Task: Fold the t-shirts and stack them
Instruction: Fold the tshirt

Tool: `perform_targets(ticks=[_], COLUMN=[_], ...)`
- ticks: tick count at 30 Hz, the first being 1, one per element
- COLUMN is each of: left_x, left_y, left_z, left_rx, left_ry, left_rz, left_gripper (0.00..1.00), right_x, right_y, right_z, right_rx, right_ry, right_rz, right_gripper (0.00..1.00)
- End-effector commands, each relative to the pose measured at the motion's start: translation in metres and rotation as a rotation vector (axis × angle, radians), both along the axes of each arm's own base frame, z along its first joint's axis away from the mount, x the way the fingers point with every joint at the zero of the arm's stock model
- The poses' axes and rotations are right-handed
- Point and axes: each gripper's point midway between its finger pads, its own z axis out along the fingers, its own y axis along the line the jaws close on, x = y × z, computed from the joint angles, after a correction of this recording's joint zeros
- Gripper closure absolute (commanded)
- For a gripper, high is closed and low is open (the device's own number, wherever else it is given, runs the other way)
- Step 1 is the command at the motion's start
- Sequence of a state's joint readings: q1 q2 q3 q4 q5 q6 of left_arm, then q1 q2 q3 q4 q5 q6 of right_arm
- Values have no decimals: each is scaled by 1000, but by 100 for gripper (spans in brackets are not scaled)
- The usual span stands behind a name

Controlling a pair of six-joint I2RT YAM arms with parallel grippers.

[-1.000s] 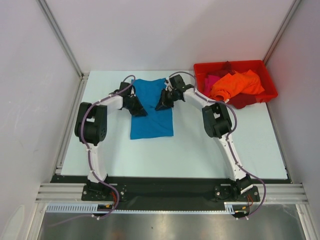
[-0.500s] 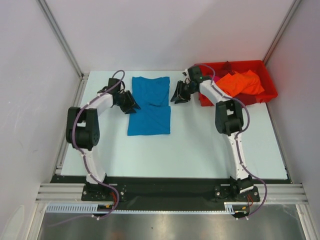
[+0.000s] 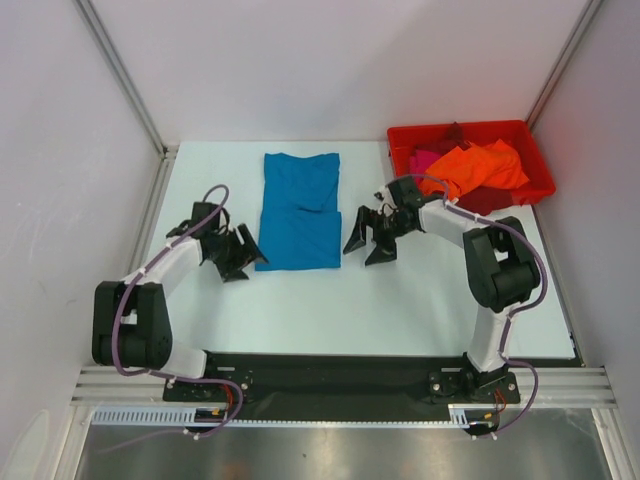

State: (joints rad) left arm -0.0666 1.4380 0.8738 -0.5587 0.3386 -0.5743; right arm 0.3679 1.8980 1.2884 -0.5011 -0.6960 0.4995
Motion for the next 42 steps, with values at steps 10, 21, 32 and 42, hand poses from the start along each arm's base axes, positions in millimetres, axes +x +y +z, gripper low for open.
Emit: perform_targets(ticks=[10,21,32,42], left_x=[4,1,24,7], left_y=[0,3,14,11], left_z=[-35,-54,-67,-82], left_rx=[-112,-117,-131,-116], left_ry=[78,161,179,209], left_rz=[23,183,208,119], left_gripper=[22,32,40,87], right_x=[5,-4,0,-16], right_y=[32,36,47,37], right_z=[-24,-43,-63,-70], right_rx=[117,65,61,28], right_ry=[80,102,153,151], right_rz=[-63,-136,-167,-114], right_gripper=[27,37,44,100])
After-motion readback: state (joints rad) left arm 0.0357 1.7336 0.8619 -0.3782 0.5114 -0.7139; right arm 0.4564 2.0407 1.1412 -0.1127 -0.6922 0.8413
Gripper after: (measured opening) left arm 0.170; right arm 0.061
